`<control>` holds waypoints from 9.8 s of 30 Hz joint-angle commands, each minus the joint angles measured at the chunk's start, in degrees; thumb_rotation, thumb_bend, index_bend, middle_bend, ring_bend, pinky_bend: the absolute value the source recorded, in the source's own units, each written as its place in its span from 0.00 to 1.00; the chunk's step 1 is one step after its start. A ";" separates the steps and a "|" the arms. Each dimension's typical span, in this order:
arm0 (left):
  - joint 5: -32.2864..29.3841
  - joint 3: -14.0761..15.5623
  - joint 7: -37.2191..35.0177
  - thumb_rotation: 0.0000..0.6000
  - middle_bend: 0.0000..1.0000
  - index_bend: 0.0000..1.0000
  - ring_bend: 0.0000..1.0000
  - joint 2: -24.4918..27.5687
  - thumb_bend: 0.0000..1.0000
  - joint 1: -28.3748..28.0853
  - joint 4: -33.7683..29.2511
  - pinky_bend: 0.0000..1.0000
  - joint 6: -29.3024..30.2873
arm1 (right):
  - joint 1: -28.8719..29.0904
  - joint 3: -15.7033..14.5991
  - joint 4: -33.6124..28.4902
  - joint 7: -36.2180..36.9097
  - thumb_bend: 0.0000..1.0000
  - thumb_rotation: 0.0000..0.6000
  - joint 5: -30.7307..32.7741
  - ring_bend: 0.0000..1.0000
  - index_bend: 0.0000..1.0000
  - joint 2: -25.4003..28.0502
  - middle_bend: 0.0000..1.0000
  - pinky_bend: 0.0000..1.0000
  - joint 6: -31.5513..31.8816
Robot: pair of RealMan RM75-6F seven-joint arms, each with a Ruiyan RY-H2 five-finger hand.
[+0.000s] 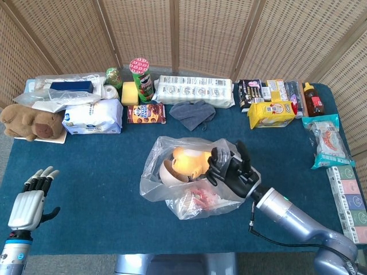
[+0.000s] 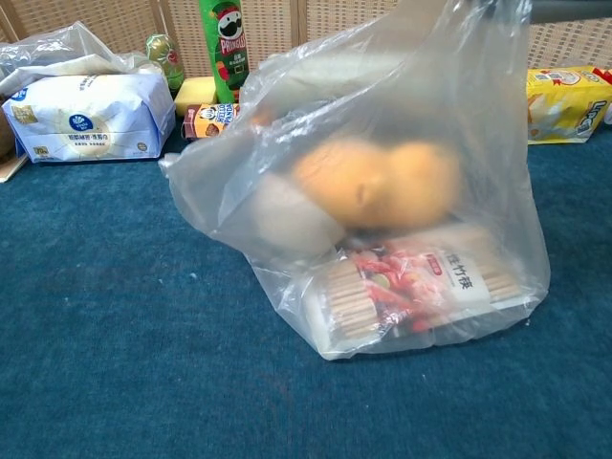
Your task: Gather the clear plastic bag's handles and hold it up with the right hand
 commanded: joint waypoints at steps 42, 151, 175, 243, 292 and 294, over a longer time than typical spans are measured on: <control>16.14 -7.50 1.66 1.00 0.11 0.11 0.02 -3.24 0.18 -29.52 0.78 0.09 -20.77 | 17.41 -28.10 9.13 13.04 0.17 0.37 -11.94 0.40 0.39 5.60 0.46 0.22 29.81; 23.20 -13.54 -1.94 1.00 0.31 0.49 0.18 -19.30 0.27 -42.81 19.19 0.30 0.31 | 20.42 -33.56 8.40 4.75 0.16 0.37 -7.93 0.31 0.36 4.27 0.38 0.17 33.37; 19.28 -20.16 3.67 1.00 0.22 0.34 0.09 -15.06 0.16 -48.80 11.98 0.23 -4.32 | 22.21 -31.70 11.64 -15.75 0.13 0.27 -7.16 0.19 0.30 0.41 0.29 0.04 31.54; 8.80 -24.32 12.91 1.00 0.22 0.28 0.09 -17.38 0.13 -61.02 11.63 0.21 -10.64 | 25.10 -28.46 13.27 -18.11 0.13 0.19 -4.09 0.16 0.19 -5.96 0.25 0.11 31.54; 7.88 -22.41 10.88 1.00 0.22 0.28 0.08 -16.52 0.13 -60.37 12.43 0.21 -7.70 | 23.98 -28.25 15.17 -6.69 0.22 0.49 -3.96 0.72 0.59 -7.38 0.69 0.64 30.66; 8.03 -21.90 10.64 1.00 0.22 0.27 0.08 -15.86 0.13 -59.84 11.86 0.21 -7.70 | 23.95 -28.44 15.71 -4.94 0.22 0.53 -4.41 0.74 0.60 -7.00 0.70 0.67 30.85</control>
